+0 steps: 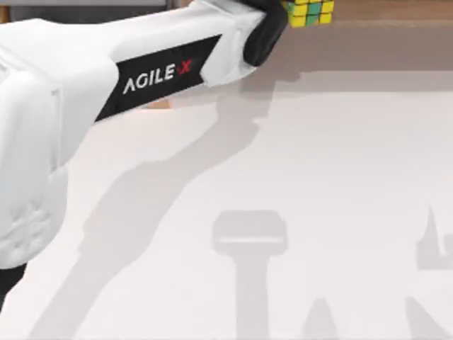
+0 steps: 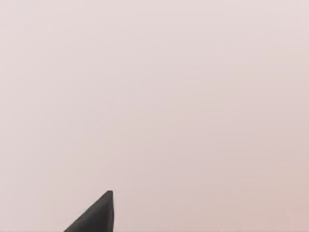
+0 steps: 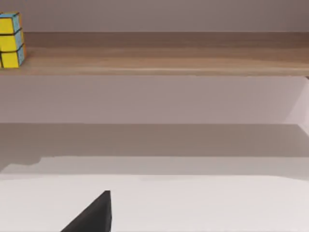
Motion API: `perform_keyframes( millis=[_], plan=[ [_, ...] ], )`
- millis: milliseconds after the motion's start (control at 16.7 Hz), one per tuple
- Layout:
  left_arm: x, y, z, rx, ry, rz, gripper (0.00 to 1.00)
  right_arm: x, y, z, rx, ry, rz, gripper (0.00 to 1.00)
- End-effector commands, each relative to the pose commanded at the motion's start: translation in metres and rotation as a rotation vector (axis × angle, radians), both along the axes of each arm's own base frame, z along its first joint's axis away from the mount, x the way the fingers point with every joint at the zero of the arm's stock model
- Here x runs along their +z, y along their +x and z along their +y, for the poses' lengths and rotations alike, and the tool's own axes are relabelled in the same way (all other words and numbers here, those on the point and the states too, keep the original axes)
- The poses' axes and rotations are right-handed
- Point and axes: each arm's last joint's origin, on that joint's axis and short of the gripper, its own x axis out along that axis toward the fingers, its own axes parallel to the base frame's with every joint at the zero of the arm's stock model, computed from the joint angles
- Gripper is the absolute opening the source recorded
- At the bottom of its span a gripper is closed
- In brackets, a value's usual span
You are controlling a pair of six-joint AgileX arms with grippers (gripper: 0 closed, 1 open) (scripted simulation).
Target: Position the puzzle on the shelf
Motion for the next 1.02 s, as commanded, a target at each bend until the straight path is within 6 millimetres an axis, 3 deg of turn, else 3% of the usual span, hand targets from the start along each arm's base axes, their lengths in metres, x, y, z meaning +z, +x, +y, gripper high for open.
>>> perform_keyframes(
  millis=[180, 300, 480, 660, 840, 1020],
  plan=[
    [0.031, 0.017, 0.105, 0.211, 0.212, -0.19, 1.0, 0.0, 0.0, 0.0, 0.0, 0.0, 0.0, 1.0],
    [0.034, 0.023, 0.189, 0.395, 0.389, -0.275, 1.0, 0.0, 0.0, 0.0, 0.0, 0.0, 0.0, 1.0],
    [0.005, 0.014, 0.32, 0.665, 0.694, -0.286, 1.0, 0.0, 0.0, 0.0, 0.0, 0.0, 0.0, 1.0],
    [-0.043, -0.031, 0.429, 0.859, 0.97, -0.187, 1.0, 0.0, 0.0, 0.0, 0.0, 0.0, 0.0, 1.0],
    [-0.104, -0.091, 0.494, 0.923, 1.151, -0.014, 1.0, 0.0, 0.0, 0.0, 0.0, 0.0, 0.0, 1.0],
    [-0.165, -0.142, 0.515, 0.868, 1.211, 0.174, 1.0, 0.0, 0.0, 0.0, 0.0, 0.0, 0.0, 1.0]
  ],
)
